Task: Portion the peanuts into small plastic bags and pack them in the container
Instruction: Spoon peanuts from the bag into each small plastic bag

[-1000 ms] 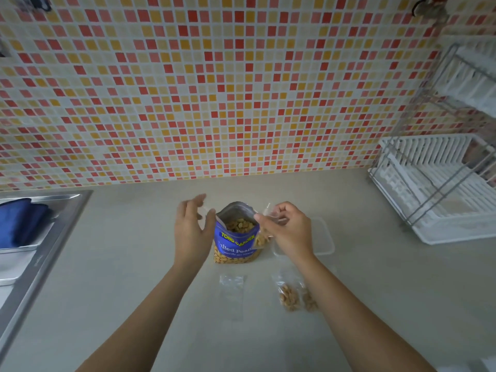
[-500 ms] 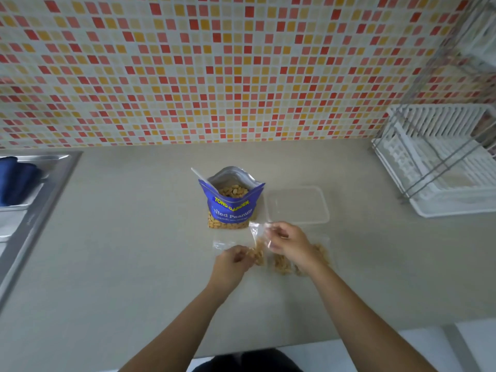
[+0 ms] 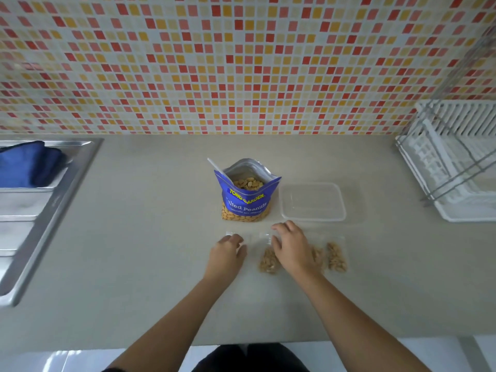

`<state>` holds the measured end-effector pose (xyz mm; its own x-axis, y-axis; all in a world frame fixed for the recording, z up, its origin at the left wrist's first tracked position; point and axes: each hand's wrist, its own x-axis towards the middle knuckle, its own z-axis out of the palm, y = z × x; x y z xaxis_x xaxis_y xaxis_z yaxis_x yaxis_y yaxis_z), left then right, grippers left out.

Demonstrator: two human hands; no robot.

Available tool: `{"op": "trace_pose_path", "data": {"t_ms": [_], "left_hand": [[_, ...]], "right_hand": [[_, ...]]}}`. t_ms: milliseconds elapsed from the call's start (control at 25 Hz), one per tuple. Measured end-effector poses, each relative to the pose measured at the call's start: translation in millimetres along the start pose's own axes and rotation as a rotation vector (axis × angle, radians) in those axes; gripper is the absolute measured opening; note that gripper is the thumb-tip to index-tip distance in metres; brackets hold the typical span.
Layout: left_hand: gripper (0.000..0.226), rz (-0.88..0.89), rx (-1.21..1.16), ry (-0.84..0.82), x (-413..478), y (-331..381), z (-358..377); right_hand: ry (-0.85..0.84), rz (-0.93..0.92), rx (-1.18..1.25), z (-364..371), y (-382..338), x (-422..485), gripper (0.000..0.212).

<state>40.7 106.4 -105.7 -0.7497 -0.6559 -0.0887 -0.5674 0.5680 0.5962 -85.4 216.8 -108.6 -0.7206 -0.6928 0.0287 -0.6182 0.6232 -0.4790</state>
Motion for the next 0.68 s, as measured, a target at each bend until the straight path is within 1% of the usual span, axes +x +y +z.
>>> {"op": "trace_pose_path", "data": {"t_ms": [80, 160, 240, 280, 320, 400, 480, 520, 560, 640, 680], "left_hand": [[0.028, 0.032, 0.045, 0.003, 16.5, -21.1, -10.5], [0.037, 0.057, 0.126, -0.090, 29.0, -37.8, -13.6], [0.039, 0.096, 0.225, -0.197, 34.5, -47.8, -10.1], [0.038, 0.106, 0.260, -0.220, 34.2, -50.1, -7.2], [0.036, 0.094, 0.263, -0.212, 32.9, -50.1, -5.0], [0.027, 0.061, 0.228, -0.150, 30.4, -47.4, -3.5], [0.016, 0.069, 0.180, -0.107, 27.4, -43.3, -7.7], [0.010, 0.051, 0.104, -0.085, 25.6, -43.2, -10.2], [0.007, 0.001, -0.007, -0.070, 23.5, -41.9, -14.8], [0.021, -0.158, -0.247, -0.036, 18.6, -39.5, -25.7], [0.024, -0.226, -0.350, -0.024, 17.1, -37.1, -32.1]], "right_hand": [[0.002, -0.098, 0.008, 10.1, -11.2, 2.0, 0.022], [-0.066, -0.162, -0.039, 25.0, -21.5, 5.1, 0.025], [-0.159, -0.166, -0.107, 37.8, -31.5, 8.7, 0.030], [-0.196, -0.153, -0.144, 42.8, -36.0, 10.3, 0.033], [-0.211, -0.139, -0.179, 46.1, -39.5, 11.4, 0.033], [-0.198, -0.121, -0.218, 48.8, -45.3, 12.4, 0.026], [-0.185, -0.124, -0.179, 47.5, -50.4, 11.9, 0.018], [-0.177, -0.097, -0.107, 46.6, -51.7, 10.6, 0.016], [-0.160, -0.021, 0.026, 44.8, -52.4, 9.3, 0.014], [-0.151, 0.220, 0.427, 35.7, -55.3, 6.0, 0.016], [-0.162, 0.292, 0.639, 30.0, -56.2, 5.5, 0.019]]}}
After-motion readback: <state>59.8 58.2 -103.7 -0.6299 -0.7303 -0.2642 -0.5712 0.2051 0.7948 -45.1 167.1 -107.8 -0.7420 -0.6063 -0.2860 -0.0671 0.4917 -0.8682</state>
